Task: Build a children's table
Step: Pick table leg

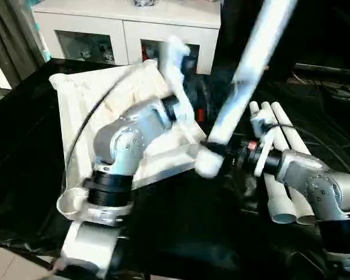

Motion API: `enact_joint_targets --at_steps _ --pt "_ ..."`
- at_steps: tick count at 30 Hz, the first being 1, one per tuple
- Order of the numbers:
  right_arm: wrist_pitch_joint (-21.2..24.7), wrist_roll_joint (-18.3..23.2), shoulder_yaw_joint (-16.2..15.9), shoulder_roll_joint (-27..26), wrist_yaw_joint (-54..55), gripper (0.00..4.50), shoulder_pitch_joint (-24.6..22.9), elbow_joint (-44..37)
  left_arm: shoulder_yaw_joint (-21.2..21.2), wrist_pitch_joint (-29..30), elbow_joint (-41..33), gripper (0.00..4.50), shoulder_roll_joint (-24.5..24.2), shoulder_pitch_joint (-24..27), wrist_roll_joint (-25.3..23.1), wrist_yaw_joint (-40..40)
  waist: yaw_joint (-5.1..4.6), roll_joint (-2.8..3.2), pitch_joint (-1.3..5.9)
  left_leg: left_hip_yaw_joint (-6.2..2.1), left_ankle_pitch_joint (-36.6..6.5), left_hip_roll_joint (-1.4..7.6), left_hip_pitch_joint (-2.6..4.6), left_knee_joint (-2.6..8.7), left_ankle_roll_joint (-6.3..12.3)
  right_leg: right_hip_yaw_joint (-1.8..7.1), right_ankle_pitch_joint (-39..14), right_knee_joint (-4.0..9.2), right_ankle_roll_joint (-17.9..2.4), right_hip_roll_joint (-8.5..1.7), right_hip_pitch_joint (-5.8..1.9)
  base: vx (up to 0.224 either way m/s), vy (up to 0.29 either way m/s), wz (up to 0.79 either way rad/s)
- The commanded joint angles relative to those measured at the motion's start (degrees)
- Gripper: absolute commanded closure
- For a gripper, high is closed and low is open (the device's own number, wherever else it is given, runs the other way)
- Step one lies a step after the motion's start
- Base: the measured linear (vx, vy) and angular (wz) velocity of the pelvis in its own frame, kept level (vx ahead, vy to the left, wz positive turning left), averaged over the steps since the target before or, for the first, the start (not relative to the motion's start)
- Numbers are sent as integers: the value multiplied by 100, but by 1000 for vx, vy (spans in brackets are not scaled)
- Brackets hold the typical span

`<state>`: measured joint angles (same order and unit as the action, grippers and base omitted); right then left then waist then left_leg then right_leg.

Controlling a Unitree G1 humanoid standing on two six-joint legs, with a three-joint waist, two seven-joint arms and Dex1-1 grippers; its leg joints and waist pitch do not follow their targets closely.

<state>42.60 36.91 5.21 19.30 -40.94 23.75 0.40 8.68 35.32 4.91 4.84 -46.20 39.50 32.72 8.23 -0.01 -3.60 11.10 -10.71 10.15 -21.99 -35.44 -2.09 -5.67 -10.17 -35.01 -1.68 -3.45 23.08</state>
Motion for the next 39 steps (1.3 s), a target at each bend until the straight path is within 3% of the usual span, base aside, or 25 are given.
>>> enact_joint_targets --at_steps 1,2,3,4,5,6,7,8,9,10,11,13,15,20,23,25,39 --pt "-217 38 321 13 354 257 -121 -128 267 -111 36 145 -115 -134 145 -66 8 -60 446 -184 -621 321 86 383 199 338 -1686 516 -668 -591 -318 0 0 0" --pt "-229 28 329 11 374 257 -128 -133 267 -120 38 145 -126 -133 135 -58 -1 -71 444 -177 -626 318 87 385 197 341 -1697 522 -618 -577 -316 0 0 0" --pt "-470 -310 377 29 718 257 -214 -191 -263 -278 290 145 -606 -9 -644 64 0 -41 440 -201 -638 331 106 409 184 339 -1735 541 -511 -566 -290 0 0 0" --pt "-604 -603 347 80 946 257 -273 -256 -914 -596 520 145 -1063 126 -1468 214 -27 -51 439 -207 -670 317 121 432 152 343 -1846 543 -277 -527 -275 0 0 0" --pt "-599 -737 324 115 1070 257 -302 -302 -1347 -834 669 145 -1342 212 -1952 327 -13 18 439 -219 -685 312 130 433 112 345 -1909 541 -178 -533 -268 0 0 0" --pt "-567 -799 311 138 1136 257 -318 -331 -1627 -982 768 145 -1518 264 -2253 396 -38 19 431 -239 -769 319 142 461 48 351 -2046 580 59 -516 -258 0 0 0" --pt "-538 -894 308 173 1246 257 -345 -420 -2171 -1341 998 145 -1850 349 -2851 450 -40 22 443 -245 -797 311 143 469 -10 358 -2075 581 178 -521 -264 0 0 0" --pt "-510 -985 347 160 1406 257 -359 -514 -2541 -1723 1205 145 -2079 435 -3286 559 -43 54 456 -242 -808 313 156 467 -37 367 -2055 571 221 -517 -257 0 0 0" --pt "-465 -1026 393 139 1526 257 -365 -582 -2696 -1903 1317 145 -2173 498 -3446 676 -49 68 481 -237 -740 318 138 464 -91 367 -1829 529 110 -543 -273 0 0 0" --pt "-433 -1059 429 132 1651 257 -387 -673 -2700 -1905 1351 145 -2160 575 -3358 855 -47 116 483 -236 -738 332 155 465 -106 371 -1744 528 8 -552 -260 0 0 0" --pt "-505 -1163 437 146 1758 257 -432 -735 -2660 -1805 1361 145 -2092 651 -3181 1022 -56 99 492 -226 -732 340 149 457 -117 371 -1606 508 -111 -559 -268 0 0 0" --pt "-719 -1400 361 240 1907 257 -541 -819 -2668 -1704 1419 145 -2017 755 -2968 1245 -36 135 494 -211 -763 362 158 442 -152 379 -1224 451 -566 -589 -260 0 0 0" --pt "-906 -1532 253 324 1840 257 -684 -871 -2947 -2014 1764 145 -2105 745 -3244 1363 -35 102 462 -197 -968 333 141 451 -102 385 -1292 481 -662 -583 -285 0 0 0" --pt "-862 -1454 298 280 1784 257 -818 -983 -3084 -1946 2272 145 -2170 676 -3506 1596 -81 86 449 -207 -1082 313 130 462 -9 368 -1864 555 -447 -598 -313 0 0 0" --pt "-831 -1384 315 243 1782 257 -847 -1037 -3090 -1730 2373 163 -2225 667 -3528 1711 -136 101 448 -221 -1075 334 136 460 10 366 -1879 549 -533 -601 -293 0 0 0" --pt "-874 -1409 294 244 1775 257 -848 -1014 -3134 -1754 2529 199 -2261 621 -3618 1644 -176 107 438 -220 -1139 328 136 461 36 362 -1872 554 -585 -594 -288 0 0 0" --pt "-886 -1439 220 217 1731 257 -858 -982 -3145 -1536 2698 297 -2305 609 -3828 1813 -168 122 447 -213 -1040 344 137 453 70 381 -1563 515 -792 -608 -300 0 0 0"
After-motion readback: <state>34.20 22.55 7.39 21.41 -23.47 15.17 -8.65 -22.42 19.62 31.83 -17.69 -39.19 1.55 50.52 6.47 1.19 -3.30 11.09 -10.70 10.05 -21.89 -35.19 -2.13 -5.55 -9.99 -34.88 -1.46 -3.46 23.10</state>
